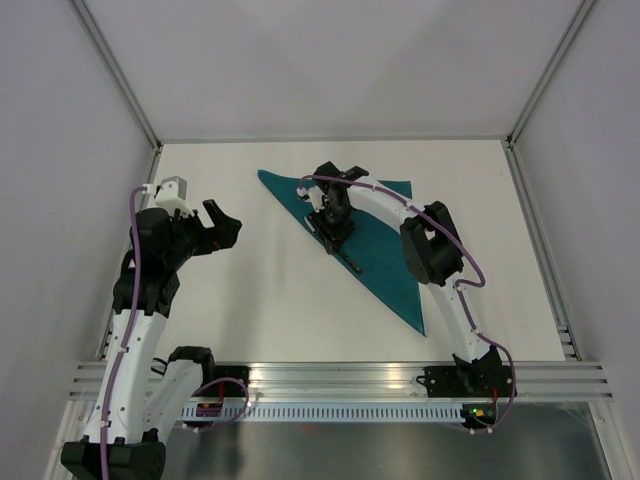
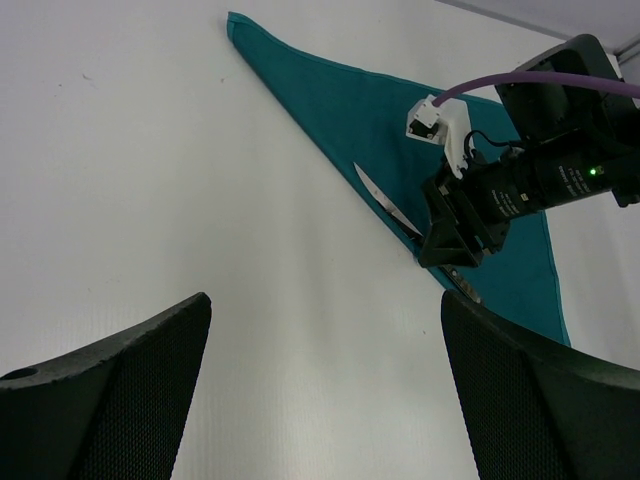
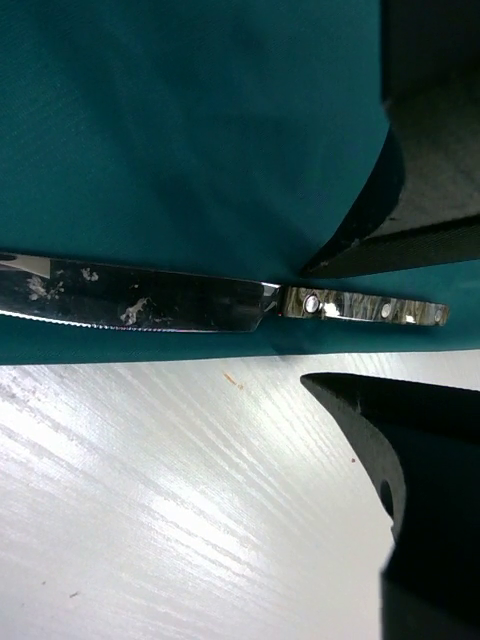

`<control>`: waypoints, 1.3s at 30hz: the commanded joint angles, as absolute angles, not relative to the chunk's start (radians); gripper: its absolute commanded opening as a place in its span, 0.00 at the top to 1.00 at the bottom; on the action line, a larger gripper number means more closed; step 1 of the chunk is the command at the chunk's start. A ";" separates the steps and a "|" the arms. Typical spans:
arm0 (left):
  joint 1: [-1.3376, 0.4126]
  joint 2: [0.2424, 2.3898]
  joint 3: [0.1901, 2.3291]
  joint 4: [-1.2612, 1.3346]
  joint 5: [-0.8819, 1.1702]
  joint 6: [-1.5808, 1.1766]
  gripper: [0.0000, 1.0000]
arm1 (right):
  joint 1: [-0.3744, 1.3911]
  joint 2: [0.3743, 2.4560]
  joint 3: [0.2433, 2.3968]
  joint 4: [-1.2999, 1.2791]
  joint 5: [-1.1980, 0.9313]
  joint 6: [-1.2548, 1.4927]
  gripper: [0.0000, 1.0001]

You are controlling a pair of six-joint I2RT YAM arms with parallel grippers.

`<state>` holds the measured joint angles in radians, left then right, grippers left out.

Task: Fold the napkin, place the utensils inside, and roll it up
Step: Place the utensil onto the napkin, then fold the napkin

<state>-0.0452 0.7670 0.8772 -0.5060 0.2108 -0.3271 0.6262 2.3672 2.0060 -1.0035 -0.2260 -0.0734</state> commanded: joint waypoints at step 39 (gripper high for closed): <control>-1.430 1.748 0.840 0.722 -0.382 0.219 0.11 | -0.117 1.861 1.756 -0.723 -0.448 -0.023 0.47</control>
<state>-1.3808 1.6901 0.7811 0.4797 -0.3336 0.0990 -0.1162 1.9076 1.7550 -0.7738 -0.4156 -0.0372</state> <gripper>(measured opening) 0.901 0.534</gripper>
